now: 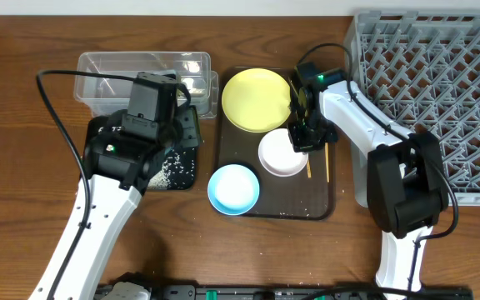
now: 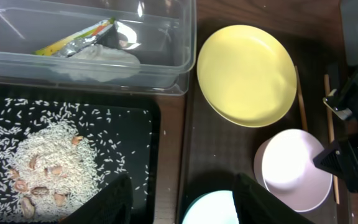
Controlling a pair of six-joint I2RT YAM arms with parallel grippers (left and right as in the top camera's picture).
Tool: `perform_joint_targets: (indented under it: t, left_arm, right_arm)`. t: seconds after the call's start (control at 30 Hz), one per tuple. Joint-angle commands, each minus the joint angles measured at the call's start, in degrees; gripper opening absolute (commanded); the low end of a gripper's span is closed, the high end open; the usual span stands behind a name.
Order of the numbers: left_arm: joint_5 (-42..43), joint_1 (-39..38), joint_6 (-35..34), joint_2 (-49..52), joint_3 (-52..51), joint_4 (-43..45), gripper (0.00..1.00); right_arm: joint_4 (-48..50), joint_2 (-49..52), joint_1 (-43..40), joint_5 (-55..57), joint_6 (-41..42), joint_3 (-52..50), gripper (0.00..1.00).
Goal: Sort waste into correct bins and load items into the dishwasher rack
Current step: 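Lift pink bowl with right gripper and carry to dish rack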
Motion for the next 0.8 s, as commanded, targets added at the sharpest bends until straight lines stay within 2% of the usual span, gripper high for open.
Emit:
perform_joint_targets:
  t: [0.0,0.17,0.2,0.3,0.4,0.47,0.63,0.77]
  left_arm:
    - [-0.7,0.8,-0.5,0.1,-0.3,-0.3,0.55]
    - [-0.7,0.9,-0.5,0.1,-0.3,-0.3,0.57]
    - [-0.7,0.9,-0.5,0.1,-0.3,-0.3,0.67]
    - [-0.7,0.9,-0.5,0.1,-0.3,-0.5,0.79]
    - [-0.7,0.9,-0.5,0.1,-0.3,-0.5,0.82]
    - [-0.7,0.9,-0.5,0.1,-0.3,-0.6,0.84]
    - [-0.7,0.9,-0.5,0.1,-0.3,-0.7,0.85]
    - [-0.7,0.9,-0.5,0.1,-0.3,-0.7,0.88]
  right_arm:
    - [-0.6,-0.7,0.1,1.2,0.2,0.5,0.01]
    - [-4.0,-6.7,-1.7,1.0,0.7,2.2,0.01]
    - [-4.5,-9.0,-2.4,1.0,1.5,3.0,0.01]
    - [-4.1,-16.2,-5.6,3.2,4.4,5.9,0.01]
    - [-1.1,-22.8,-9.6,13.0,11.0,8.6,0.01]
    - [3.9,-26.5,-12.4,22.8,14.0,8.9,0.01]
    - [16.2,-27.6,-16.1,41.3,14.3,8.8,0.01]
    - [30.2,-22.8,-16.3,51.4,6.0,8.8,0.01]
